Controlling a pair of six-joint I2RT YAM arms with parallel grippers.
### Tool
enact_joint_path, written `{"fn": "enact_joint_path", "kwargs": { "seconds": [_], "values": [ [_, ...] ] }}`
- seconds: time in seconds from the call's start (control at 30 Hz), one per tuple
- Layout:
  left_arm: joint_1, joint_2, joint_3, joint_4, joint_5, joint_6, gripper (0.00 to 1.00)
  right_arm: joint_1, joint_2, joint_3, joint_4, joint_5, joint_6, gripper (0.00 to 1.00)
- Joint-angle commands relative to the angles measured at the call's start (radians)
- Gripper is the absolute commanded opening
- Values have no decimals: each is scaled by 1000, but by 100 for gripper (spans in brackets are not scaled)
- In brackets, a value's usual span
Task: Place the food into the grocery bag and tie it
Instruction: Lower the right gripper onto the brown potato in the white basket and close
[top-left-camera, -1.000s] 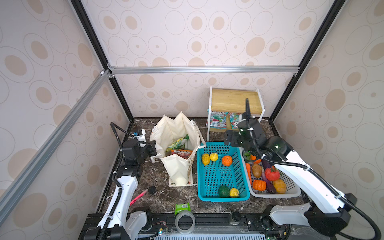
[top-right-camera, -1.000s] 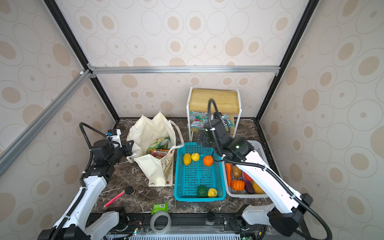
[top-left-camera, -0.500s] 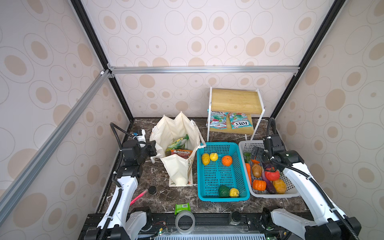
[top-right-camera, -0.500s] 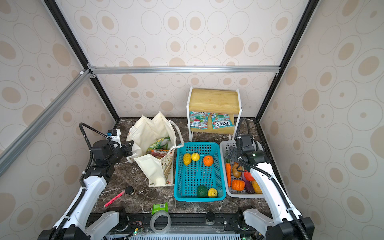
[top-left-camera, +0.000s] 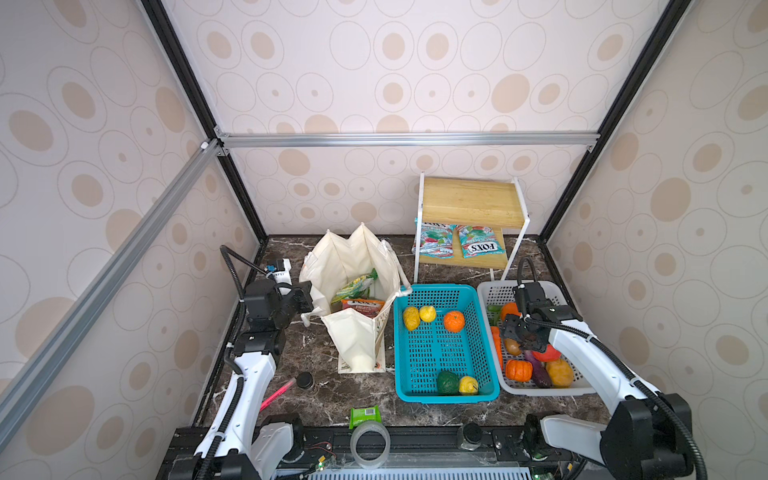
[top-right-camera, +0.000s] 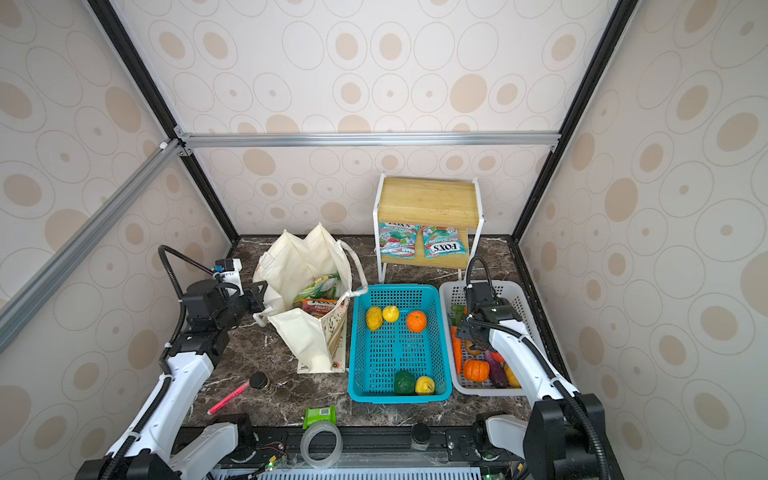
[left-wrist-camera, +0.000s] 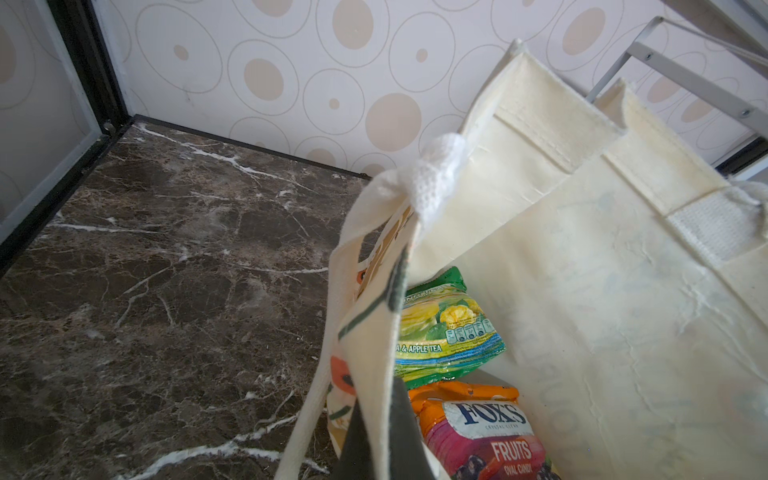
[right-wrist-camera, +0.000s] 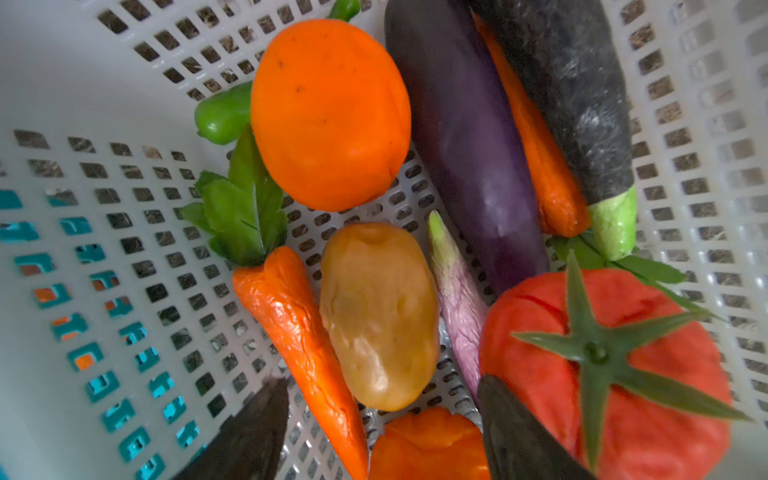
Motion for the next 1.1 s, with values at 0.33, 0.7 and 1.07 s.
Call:
{"fn": "enact_joint_path", "kwargs": {
  "seconds": [0.33, 0.7, 1.07],
  "values": [
    [2, -19, 0, 10, 0, 30, 0, -21, 146, -38, 90, 2, 14, 72],
    [1, -21, -2, 11, 4, 28, 0, -31, 204, -40, 131, -11, -1, 58],
    [2, -25, 0, 4, -9, 35, 0, -31, -76, 0, 54, -34, -28, 36]
  ]
}}
